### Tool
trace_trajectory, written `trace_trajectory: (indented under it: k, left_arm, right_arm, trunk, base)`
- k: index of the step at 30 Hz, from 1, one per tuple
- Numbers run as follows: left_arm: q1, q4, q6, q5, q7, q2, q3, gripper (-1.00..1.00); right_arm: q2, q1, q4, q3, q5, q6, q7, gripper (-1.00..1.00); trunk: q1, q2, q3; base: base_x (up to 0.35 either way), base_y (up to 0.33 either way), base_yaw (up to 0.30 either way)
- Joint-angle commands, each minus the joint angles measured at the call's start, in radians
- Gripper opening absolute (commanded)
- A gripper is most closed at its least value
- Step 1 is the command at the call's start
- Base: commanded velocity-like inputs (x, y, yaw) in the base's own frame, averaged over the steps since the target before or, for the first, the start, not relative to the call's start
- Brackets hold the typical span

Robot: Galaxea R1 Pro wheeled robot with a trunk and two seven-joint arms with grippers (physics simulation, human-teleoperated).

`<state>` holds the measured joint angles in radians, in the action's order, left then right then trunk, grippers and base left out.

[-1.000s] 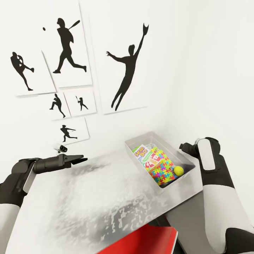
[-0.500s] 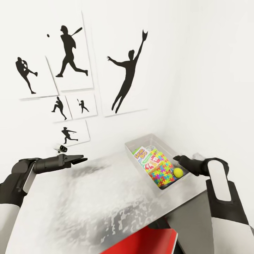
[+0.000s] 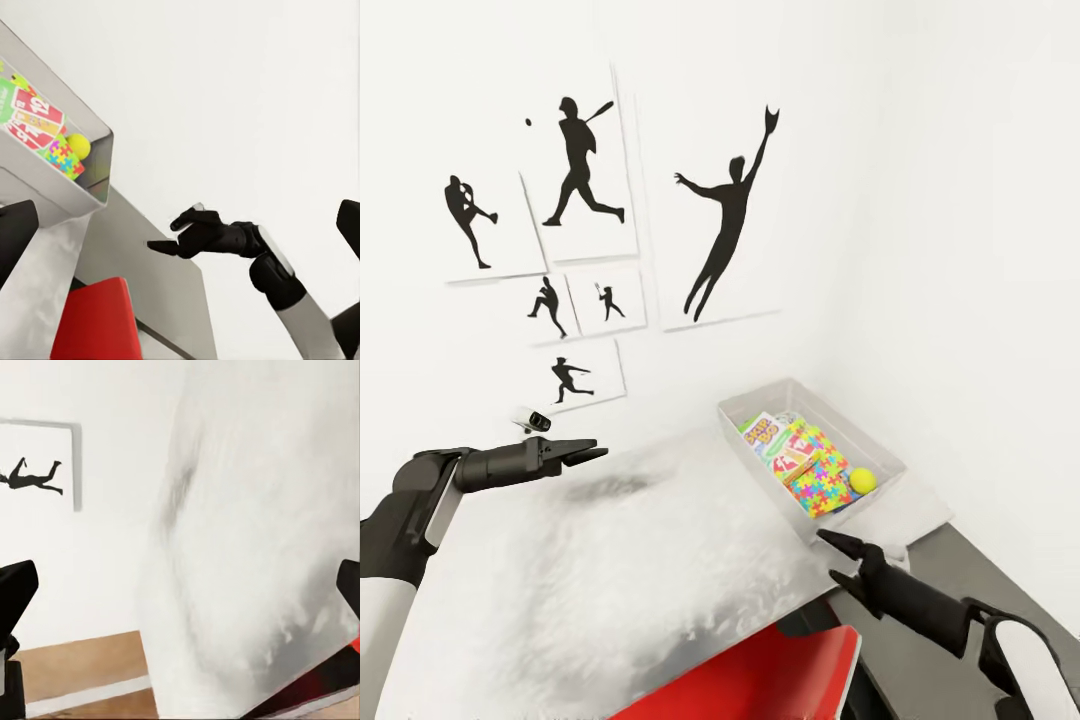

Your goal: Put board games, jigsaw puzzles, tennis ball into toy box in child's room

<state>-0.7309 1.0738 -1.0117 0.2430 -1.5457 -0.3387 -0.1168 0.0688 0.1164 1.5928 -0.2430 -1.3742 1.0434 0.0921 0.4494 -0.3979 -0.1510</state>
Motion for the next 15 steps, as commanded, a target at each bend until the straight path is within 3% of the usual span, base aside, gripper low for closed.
trace_trajectory:
  k: [1,2,6,15]
  left_arm:
    - [-0.001,0.0,-0.01,0.0,-0.004,0.0,0.0,1.0]
    - [-0.001,0.0,-0.01,0.0,-0.004,0.0,0.0,1.0]
    - [0.002,0.0,-0.01,0.001,-0.005,0.0,-0.001,1.0]
    - [0.004,0.0,-0.01,0.001,-0.005,-0.002,-0.001,1.0]
  right_arm:
    - [0.004,-0.008,0.001,-0.005,-0.01,0.004,-0.022,1.0]
    - [0.013,-0.021,0.001,-0.012,-0.01,0.004,-0.068,1.0]
    - [0.036,-0.037,0.001,-0.021,-0.011,0.004,-0.135,1.0]
    - [0.039,-0.041,0.001,-0.019,-0.005,0.004,-0.157,1.0]
  trunk:
    - [0.001,-0.002,-0.001]
    - [0.001,-0.002,0.001]
    - [0.001,-0.002,0.007]
    - [0.001,-0.002,0.022]
  base:
    - [-0.081,0.027,0.0]
    - [-0.052,0.017,0.0]
    - [-0.032,0.009,0.0]
    - [-0.107,0.001,0.0]
